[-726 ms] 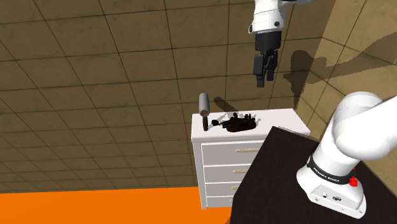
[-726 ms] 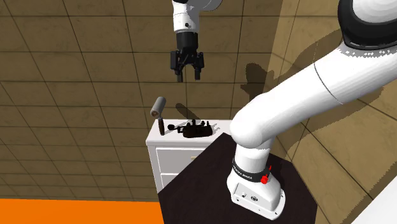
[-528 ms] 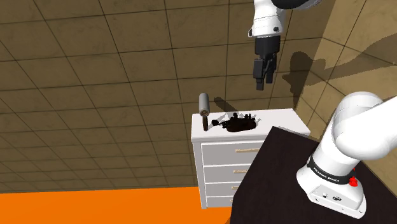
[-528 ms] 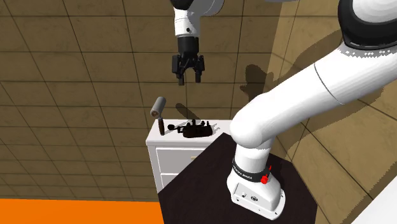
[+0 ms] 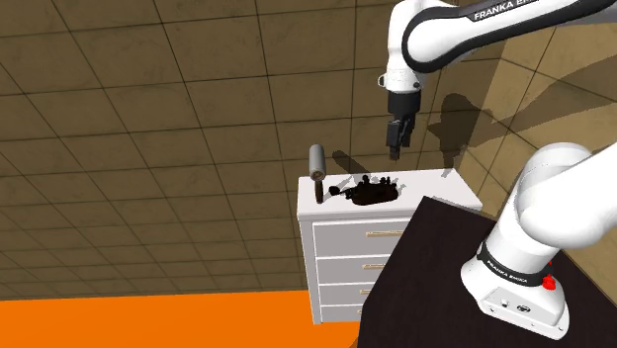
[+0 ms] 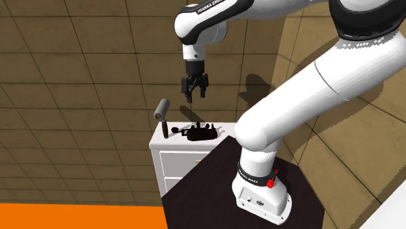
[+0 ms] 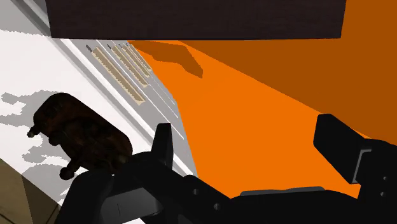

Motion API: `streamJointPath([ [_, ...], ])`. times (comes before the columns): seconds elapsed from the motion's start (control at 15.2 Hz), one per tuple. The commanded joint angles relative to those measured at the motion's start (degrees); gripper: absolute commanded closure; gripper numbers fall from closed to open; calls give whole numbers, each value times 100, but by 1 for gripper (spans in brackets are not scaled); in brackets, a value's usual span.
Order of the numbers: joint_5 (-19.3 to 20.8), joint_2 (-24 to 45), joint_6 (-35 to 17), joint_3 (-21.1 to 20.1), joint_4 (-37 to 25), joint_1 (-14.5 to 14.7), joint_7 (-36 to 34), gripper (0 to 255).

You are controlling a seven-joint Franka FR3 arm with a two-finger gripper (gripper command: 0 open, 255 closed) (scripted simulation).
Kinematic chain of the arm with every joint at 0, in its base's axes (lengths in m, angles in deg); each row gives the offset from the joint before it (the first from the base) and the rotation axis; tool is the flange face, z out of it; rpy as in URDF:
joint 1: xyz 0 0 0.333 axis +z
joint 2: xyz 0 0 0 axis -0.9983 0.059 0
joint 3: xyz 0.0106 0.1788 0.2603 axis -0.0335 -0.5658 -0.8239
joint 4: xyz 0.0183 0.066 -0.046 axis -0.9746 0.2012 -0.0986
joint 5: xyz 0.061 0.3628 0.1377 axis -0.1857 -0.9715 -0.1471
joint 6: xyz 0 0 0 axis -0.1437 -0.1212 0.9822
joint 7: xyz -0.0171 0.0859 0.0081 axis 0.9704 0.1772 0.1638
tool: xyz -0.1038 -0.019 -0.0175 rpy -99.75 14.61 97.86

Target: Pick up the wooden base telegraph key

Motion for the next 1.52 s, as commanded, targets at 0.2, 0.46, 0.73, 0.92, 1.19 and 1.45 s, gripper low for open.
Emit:
streamJointPath([
  [0.2,299,623,-1319,247,432,-77,492,0],
  [0.46,472,1359,-2385,471,551,-119,883,0],
  [0.73,525,2250,-3440,699,497,-117,1306,0],
  [0.92,425,2988,-4188,856,344,-86,1685,0],
  [1.19,-1,4017,-5072,970,-4,-61,2358,0],
  [1.45,-682,5032,-5776,781,-510,-267,3185,0],
])
